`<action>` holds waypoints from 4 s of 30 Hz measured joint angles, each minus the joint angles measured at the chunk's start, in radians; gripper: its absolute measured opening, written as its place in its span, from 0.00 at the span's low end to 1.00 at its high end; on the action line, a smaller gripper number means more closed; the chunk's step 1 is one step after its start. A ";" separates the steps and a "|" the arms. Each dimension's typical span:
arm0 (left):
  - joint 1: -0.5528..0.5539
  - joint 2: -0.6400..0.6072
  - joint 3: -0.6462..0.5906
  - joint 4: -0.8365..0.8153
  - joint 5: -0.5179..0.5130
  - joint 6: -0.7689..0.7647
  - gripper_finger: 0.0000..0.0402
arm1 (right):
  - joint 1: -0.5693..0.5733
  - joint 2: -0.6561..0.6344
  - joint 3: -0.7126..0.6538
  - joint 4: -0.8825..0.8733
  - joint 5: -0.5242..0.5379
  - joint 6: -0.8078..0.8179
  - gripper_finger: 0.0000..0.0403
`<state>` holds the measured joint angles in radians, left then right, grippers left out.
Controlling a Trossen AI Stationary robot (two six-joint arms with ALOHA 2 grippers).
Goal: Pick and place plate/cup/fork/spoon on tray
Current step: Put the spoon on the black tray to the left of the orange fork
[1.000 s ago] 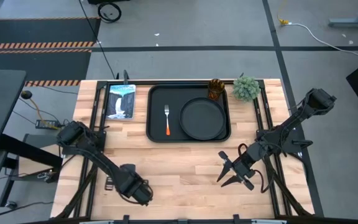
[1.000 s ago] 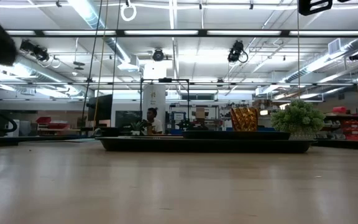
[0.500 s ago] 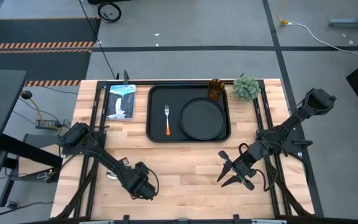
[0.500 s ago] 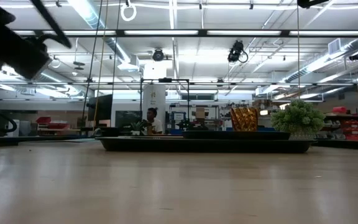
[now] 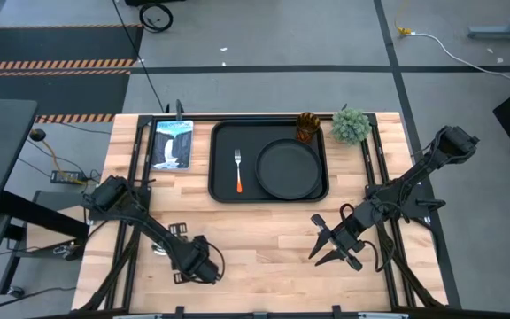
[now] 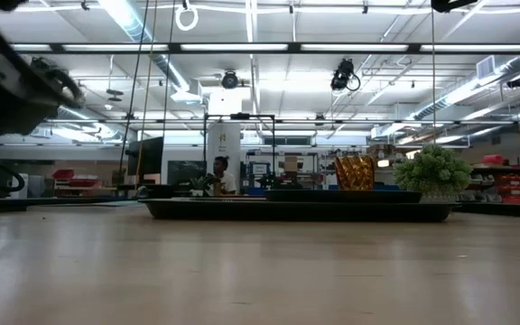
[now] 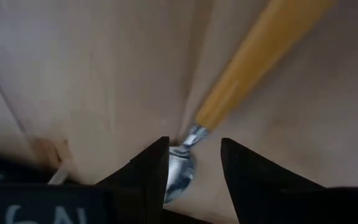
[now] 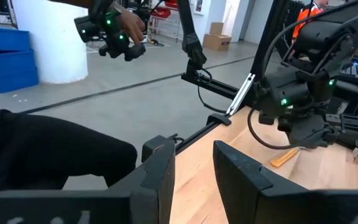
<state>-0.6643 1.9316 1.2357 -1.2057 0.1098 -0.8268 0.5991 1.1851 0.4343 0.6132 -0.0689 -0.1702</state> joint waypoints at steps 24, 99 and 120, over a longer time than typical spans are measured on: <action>0.007 -0.004 -0.088 0.149 -0.016 0.662 0.15 | -0.024 0.000 0.000 0.001 0.000 0.017 0.29; -0.008 0.001 0.099 0.024 -0.222 -1.428 0.43 | -0.045 0.000 0.000 0.034 0.084 0.001 0.29; 0.056 -0.016 -0.065 0.215 -0.229 -1.412 0.44 | -0.043 -0.001 0.000 0.023 0.041 0.002 0.29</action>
<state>-0.6083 1.9151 1.1706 -0.9910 -0.1189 -2.2388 0.5560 1.1843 0.4339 0.6359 -0.0277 -0.1677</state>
